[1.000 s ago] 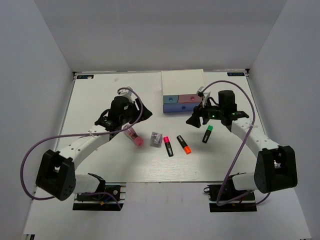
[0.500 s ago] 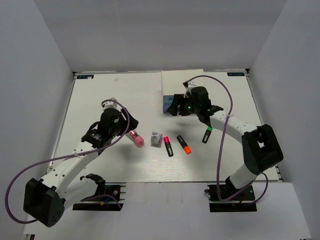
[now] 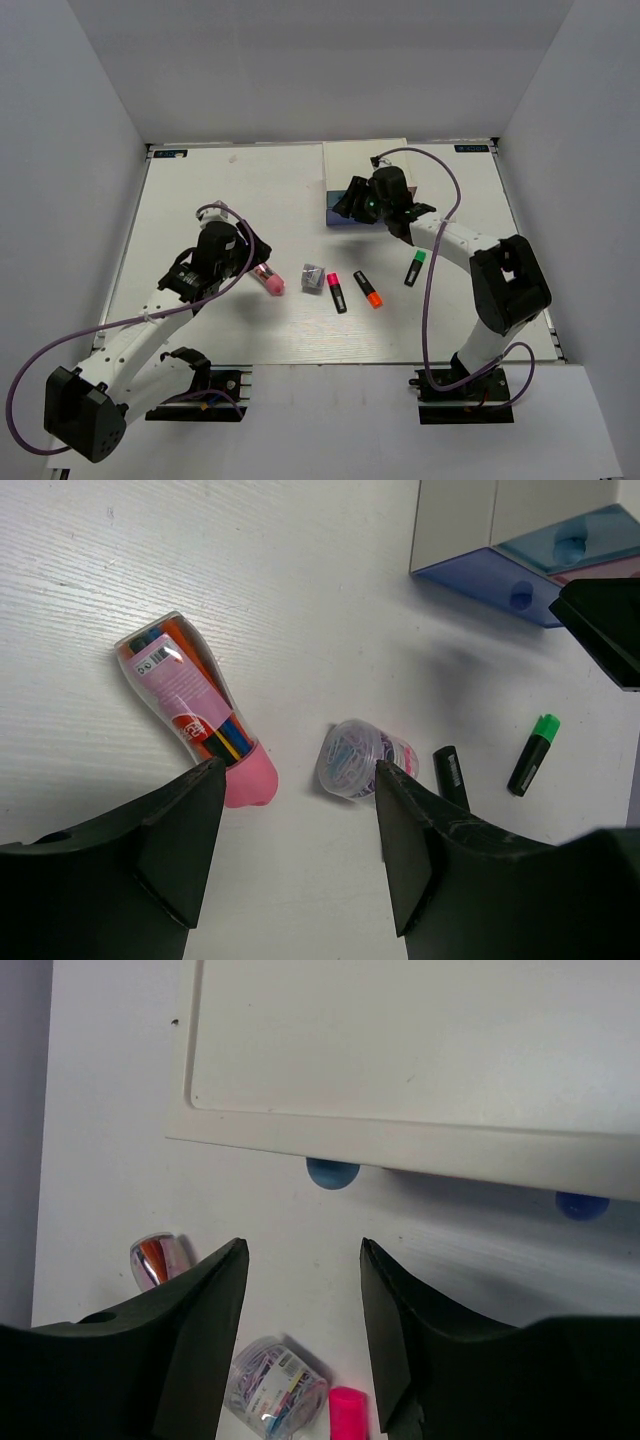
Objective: Sort the stationery into containers
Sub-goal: Open the drawer in the storage box.
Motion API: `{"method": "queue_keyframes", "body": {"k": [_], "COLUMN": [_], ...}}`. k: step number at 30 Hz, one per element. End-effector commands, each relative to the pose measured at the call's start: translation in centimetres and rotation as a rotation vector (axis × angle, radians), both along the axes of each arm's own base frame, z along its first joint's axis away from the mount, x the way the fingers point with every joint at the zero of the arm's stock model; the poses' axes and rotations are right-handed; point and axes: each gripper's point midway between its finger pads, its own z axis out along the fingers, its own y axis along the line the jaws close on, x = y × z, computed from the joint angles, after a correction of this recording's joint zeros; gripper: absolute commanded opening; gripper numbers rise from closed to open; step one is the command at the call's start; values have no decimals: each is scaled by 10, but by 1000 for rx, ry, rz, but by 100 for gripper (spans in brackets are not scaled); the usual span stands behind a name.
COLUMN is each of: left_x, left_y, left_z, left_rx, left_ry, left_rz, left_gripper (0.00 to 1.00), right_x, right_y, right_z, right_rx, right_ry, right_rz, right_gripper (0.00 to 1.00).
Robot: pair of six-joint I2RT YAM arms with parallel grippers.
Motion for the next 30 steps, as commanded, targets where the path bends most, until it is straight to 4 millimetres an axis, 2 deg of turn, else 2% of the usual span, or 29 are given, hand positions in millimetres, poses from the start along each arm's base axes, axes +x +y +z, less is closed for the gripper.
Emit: {"method": "queue_keyframes", "body": {"k": [1, 9, 17, 30], "left_x": [1, 0, -6, -10], "left_y": [2, 1, 4, 7], "left_z": [0, 0, 5, 3], "left_rx": [5, 5, -6, -4], "left_ry": [-2, 8, 4, 11], "left_rz": [16, 8, 14, 27], "left_gripper": [71, 71, 71, 71], "right_x": [9, 18, 26, 46], "right_y": [9, 12, 14, 11], "right_z": [18, 18, 4, 10], "right_rx": [49, 60, 25, -7], "right_ry": [-44, -92, -102, -166], "right_rz": [-18, -38, -56, -117], "right_gripper": [54, 48, 45, 44]}}
